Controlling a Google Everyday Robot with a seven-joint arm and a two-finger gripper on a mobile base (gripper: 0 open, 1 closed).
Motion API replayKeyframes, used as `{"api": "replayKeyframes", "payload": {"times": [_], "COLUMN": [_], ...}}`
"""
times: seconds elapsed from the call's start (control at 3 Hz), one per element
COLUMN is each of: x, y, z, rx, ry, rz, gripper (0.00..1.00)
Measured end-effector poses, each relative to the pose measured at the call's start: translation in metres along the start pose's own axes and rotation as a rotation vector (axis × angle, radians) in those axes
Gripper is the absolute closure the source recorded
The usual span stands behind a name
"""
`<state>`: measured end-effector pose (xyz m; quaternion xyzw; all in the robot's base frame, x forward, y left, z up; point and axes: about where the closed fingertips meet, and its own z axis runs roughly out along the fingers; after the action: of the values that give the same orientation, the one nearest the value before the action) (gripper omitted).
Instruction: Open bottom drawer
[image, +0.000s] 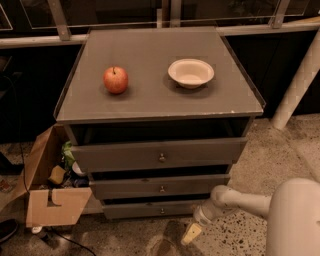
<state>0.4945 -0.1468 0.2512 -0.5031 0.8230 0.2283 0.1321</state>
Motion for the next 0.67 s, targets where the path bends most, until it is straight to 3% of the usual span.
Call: {"api": "replayKeyframes", "payload": {"times": [0.33,0.67], "x": [-0.006,-0.021], "y": [-0.007,-0.026], "z": [0.004,-0.005], "rx": [0.022,0.085], "ry": [-0.018,-0.051], "rz": [-0.015,-0.043], "gripper": [0.00,0.00]}}
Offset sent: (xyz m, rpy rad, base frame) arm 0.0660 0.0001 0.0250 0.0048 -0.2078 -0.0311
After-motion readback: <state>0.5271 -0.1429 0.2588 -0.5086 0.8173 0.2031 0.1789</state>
